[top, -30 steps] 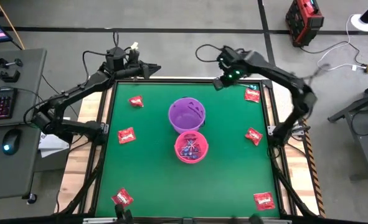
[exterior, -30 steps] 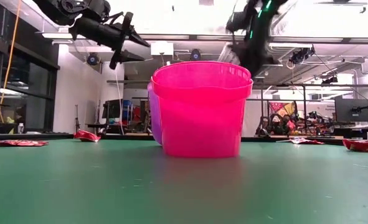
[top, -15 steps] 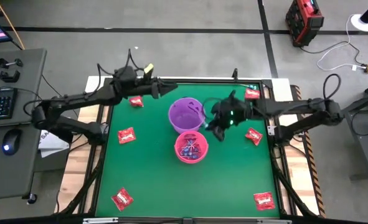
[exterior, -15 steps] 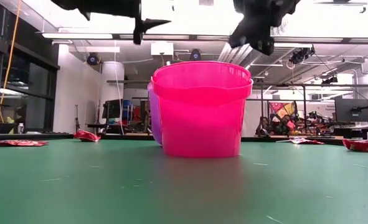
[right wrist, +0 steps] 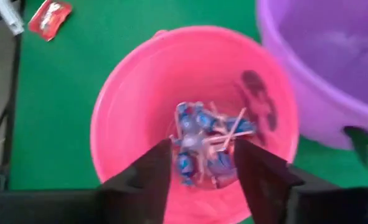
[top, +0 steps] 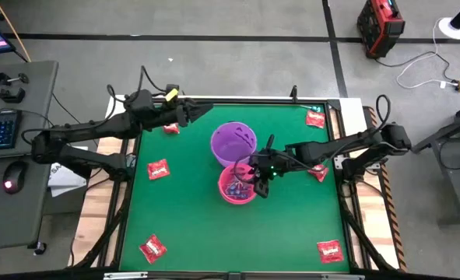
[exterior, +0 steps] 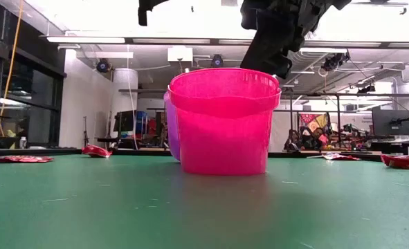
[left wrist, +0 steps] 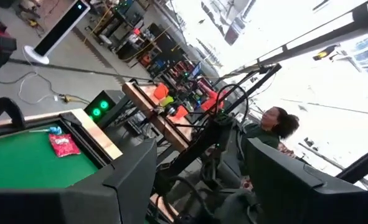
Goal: Sort candy by brand, put in halloween buckets
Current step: Put the blue candy into the pink bucket
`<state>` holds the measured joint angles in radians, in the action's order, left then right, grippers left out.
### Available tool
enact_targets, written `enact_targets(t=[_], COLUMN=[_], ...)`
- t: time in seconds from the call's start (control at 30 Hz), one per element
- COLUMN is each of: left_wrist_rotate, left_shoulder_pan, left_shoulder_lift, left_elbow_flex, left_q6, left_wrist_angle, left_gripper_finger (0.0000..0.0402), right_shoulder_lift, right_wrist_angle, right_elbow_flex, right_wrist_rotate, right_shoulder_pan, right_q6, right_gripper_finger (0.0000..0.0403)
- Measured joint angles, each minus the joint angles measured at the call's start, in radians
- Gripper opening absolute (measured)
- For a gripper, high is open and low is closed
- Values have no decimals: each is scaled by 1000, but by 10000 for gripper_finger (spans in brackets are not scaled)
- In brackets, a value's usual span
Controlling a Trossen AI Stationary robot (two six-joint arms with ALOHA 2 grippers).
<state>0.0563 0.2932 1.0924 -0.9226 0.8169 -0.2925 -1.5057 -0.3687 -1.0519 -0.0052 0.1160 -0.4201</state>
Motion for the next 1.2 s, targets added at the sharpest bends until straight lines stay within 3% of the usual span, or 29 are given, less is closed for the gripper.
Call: enact_targets(t=[0.2, 0.33, 0.43, 0.63, 0.77, 0.93, 1.1, 1.2], left_wrist_rotate=[-2, 16, 94, 297, 327, 339, 346, 346], left_shoulder_pan=[23, 84, 156, 299, 357, 402, 419, 427], left_shoulder_lift=[-67, -108, -126, -125, -122, -123, -123, -123], left_elbow_flex=[0, 0, 0, 0, 0, 0, 0, 0], left_q6=[-76, -72, -70, -142, -190, -202, -243, -225], left_wrist_angle=[79, 148, 213, 328, 372, 404, 428, 442], left_gripper_finger=[232, 232, 232, 232, 232, 232, 232, 232], right_shoulder_lift=[25, 64, 88, 108, 102, 48, -73, -154], right_wrist_angle=[-48, -253, -399, -627, -581, -502, -385, -391], right_elbow_flex=[-42, -131, -159, -127, -108, -105, -105, -104], right_wrist_rotate=[-56, 124, 265, 273, 312, 322, 200, 182], right_shoulder_pan=[-15, -89, -205, -580, -831, -1096, -1218, -1247], right_q6=[-39, -108, -233, -518, -622, -889, -943, -1037], right_gripper_finger=[247, 250, 248, 248, 247, 247, 247, 247])
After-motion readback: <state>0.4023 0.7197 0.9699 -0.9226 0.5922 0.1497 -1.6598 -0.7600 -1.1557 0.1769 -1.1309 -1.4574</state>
